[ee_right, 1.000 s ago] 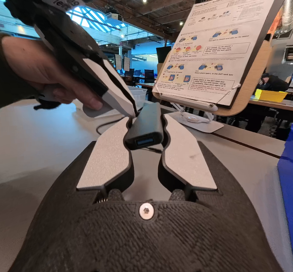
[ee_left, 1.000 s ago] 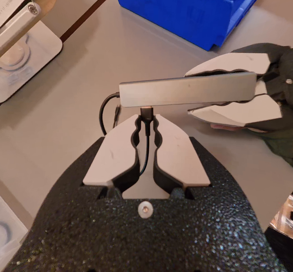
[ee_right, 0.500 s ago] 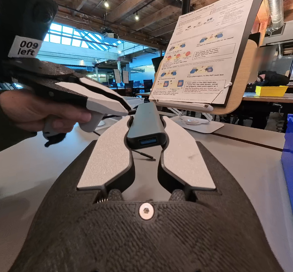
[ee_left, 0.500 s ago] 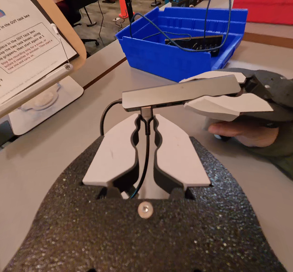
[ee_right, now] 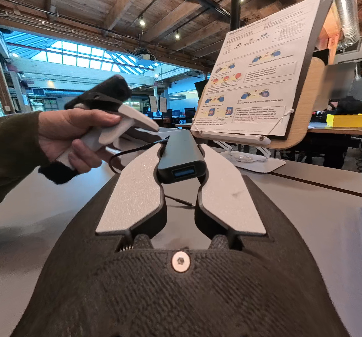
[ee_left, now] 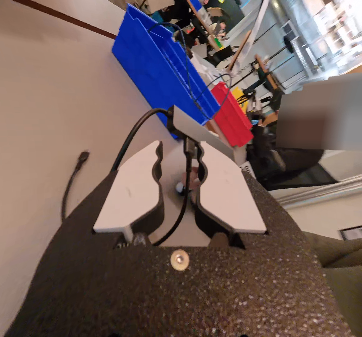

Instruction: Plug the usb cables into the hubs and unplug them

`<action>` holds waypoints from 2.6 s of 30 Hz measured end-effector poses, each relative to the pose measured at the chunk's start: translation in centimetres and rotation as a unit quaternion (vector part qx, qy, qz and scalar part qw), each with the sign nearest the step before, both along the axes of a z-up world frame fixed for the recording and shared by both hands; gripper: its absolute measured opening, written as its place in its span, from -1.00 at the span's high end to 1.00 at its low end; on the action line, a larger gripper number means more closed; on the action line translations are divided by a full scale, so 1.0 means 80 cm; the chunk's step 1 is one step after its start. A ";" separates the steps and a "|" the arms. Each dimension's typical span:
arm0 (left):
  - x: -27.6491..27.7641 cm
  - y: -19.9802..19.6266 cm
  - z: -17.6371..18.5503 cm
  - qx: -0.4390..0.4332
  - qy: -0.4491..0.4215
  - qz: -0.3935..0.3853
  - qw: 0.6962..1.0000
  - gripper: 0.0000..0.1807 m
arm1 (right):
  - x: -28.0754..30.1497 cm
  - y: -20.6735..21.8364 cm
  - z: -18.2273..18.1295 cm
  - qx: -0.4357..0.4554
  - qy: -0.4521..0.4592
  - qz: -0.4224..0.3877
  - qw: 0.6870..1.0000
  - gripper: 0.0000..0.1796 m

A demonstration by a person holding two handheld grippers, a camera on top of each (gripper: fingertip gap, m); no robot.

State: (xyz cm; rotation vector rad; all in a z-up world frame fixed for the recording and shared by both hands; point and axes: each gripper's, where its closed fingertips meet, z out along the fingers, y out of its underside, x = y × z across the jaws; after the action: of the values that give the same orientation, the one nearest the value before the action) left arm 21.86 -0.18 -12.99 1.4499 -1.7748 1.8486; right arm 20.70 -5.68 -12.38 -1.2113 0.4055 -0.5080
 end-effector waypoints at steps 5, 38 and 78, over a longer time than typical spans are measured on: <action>0.007 -0.008 -0.001 -0.028 0.032 -0.009 0.999 0.82 | -0.004 0.004 0.000 -0.003 -0.008 0.009 1.000 0.64; 0.017 0.003 0.030 0.036 0.081 -0.073 0.993 0.90 | -0.003 0.026 -0.014 -0.097 -0.036 -0.042 0.994 0.49; -0.034 -0.023 0.075 0.165 -0.212 -0.261 0.927 0.90 | -0.049 0.060 -0.036 -0.099 0.116 0.245 0.958 0.82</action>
State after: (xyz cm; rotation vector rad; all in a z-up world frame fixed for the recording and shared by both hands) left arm 19.12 -1.99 -7.03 0.5541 -2.4664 1.7045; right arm 16.80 -0.88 -15.25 -1.5141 0.2414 0.0244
